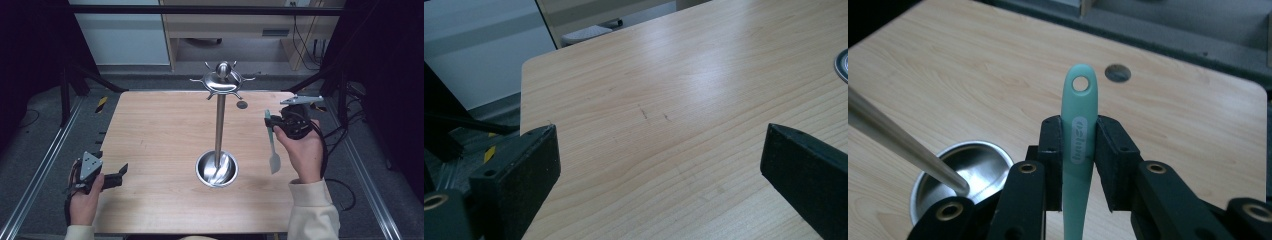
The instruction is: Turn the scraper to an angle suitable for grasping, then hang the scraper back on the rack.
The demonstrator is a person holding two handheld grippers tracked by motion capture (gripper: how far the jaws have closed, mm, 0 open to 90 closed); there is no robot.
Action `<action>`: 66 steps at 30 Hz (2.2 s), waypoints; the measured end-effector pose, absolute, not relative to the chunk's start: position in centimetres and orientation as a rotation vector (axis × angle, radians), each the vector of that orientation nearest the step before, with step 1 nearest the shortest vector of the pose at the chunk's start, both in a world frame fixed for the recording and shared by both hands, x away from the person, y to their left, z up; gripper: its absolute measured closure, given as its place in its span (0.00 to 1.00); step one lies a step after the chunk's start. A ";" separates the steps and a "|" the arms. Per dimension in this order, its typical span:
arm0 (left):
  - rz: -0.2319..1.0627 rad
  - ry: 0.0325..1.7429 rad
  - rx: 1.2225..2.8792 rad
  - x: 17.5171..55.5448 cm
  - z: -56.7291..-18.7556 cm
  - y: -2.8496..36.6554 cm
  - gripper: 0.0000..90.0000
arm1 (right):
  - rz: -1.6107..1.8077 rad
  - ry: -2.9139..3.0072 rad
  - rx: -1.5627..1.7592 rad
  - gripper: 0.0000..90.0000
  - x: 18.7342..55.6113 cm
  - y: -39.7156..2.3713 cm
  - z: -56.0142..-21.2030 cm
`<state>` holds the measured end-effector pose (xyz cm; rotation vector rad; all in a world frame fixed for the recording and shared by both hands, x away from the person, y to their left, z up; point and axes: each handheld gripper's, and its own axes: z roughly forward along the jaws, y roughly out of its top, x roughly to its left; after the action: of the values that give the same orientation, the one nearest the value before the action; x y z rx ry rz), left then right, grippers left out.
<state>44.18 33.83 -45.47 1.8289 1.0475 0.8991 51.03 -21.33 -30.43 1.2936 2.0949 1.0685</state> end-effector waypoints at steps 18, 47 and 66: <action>0.900 1.046 1.827 44.1 -45.3 33.9 0.03 | 1.240 2.013 1.170 0.83 48.3 -22.0 -27.0; 0.902 1.040 1.829 44.1 -45.3 33.7 0.03 | 1.405 1.947 0.963 0.82 44.2 -21.2 -23.0; 0.901 1.045 1.837 44.2 -45.5 33.7 0.03 | 1.496 1.938 0.861 0.82 42.8 -20.6 -21.9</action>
<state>44.23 33.67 -45.46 1.8374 1.0447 0.9012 42.75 -20.56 -21.86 0.8608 1.9378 1.4959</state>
